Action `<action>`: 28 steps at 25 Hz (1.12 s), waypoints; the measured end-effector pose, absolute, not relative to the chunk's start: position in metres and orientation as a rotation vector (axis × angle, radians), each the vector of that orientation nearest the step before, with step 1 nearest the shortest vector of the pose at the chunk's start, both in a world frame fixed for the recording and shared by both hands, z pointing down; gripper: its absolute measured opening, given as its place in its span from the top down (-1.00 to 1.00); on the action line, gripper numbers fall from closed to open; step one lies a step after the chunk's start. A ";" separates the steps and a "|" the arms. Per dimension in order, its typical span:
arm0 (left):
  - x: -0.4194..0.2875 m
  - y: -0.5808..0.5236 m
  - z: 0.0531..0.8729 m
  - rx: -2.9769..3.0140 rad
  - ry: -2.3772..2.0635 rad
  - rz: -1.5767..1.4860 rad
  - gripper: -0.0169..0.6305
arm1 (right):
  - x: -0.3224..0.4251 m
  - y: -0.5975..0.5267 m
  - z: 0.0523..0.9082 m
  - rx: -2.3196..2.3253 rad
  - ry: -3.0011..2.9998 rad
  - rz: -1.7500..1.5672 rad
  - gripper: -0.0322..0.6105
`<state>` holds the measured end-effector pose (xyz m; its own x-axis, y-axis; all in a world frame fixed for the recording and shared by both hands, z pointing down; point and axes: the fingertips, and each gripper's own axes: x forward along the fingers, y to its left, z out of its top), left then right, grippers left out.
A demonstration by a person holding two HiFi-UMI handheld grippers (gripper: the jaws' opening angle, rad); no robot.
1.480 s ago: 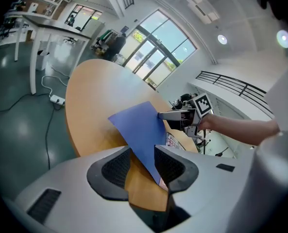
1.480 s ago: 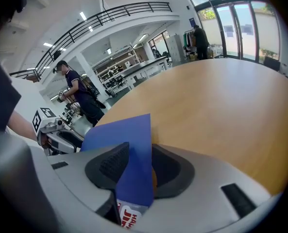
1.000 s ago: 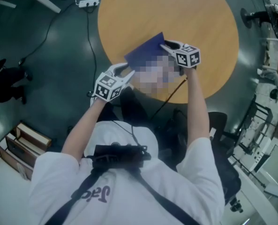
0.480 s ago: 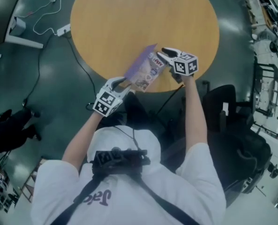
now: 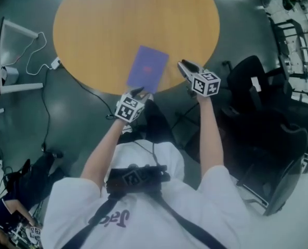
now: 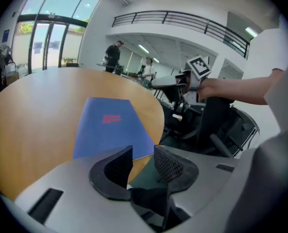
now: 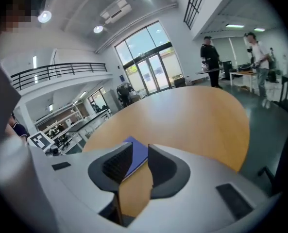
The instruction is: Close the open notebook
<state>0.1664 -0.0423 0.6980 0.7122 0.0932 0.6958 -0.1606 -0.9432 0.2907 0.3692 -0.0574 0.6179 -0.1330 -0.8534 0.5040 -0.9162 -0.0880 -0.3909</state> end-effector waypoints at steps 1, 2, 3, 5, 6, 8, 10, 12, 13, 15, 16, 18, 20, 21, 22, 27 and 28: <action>0.166 -0.045 0.707 2.559 -0.039 1.152 0.48 | 0.367 -0.053 0.615 2.051 -2.035 1.028 0.54; 0.164 -0.049 0.715 2.524 -0.027 1.221 0.48 | 0.362 -0.051 0.612 2.091 -2.018 1.030 0.57; 0.162 -0.055 0.720 2.491 -0.020 1.270 0.48 | 0.355 -0.051 0.608 2.121 -2.007 1.034 0.61; 0.168 -0.062 0.715 2.458 -0.019 1.281 0.49 | 0.340 -0.048 0.604 2.156 -2.008 1.038 0.64; 0.174 -0.062 0.712 2.454 -0.023 1.270 0.49 | 0.335 -0.043 0.602 2.172 -2.016 1.034 0.64; 0.186 -0.054 0.710 2.451 -0.023 1.257 0.49 | 0.327 -0.028 0.597 2.212 -2.041 1.019 0.64; 0.190 -0.050 0.708 2.451 -0.013 1.241 0.49 | 0.318 -0.018 0.589 2.259 -2.052 1.009 0.68; 0.185 -0.055 0.698 2.464 -0.025 1.197 0.49 | 0.304 -0.018 0.575 2.301 -2.049 0.992 0.71; 0.181 -0.059 0.687 2.477 -0.039 1.155 0.49 | 0.296 -0.019 0.565 2.313 -2.051 0.972 0.75; 0.177 -0.065 0.658 2.507 -0.075 1.039 0.49 | 0.278 -0.022 0.543 2.316 -2.064 0.892 0.79; 0.174 -0.067 0.642 2.522 -0.095 0.972 0.49 | 0.270 -0.022 0.531 2.316 -2.068 0.834 0.82; 0.168 -0.068 0.609 2.556 -0.139 0.827 0.49 | 0.253 -0.022 0.503 2.322 -2.079 0.708 0.85; 0.158 -0.070 0.574 2.610 -0.199 0.678 0.49 | 0.234 -0.020 0.475 2.322 -2.100 0.593 0.85; 0.151 -0.072 0.556 2.642 -0.231 0.608 0.49 | 0.224 -0.020 0.463 2.321 -2.106 0.543 0.86; 0.145 -0.075 0.538 2.674 -0.261 0.542 0.49 | 0.215 -0.021 0.452 2.324 -2.107 0.498 0.86; 0.113 -0.087 0.462 2.801 -0.387 0.301 0.66 | 0.178 -0.027 0.403 2.357 -2.103 0.315 0.86; 0.107 -0.087 0.451 2.824 -0.407 0.272 0.72 | 0.170 -0.027 0.394 2.361 -2.102 0.292 0.86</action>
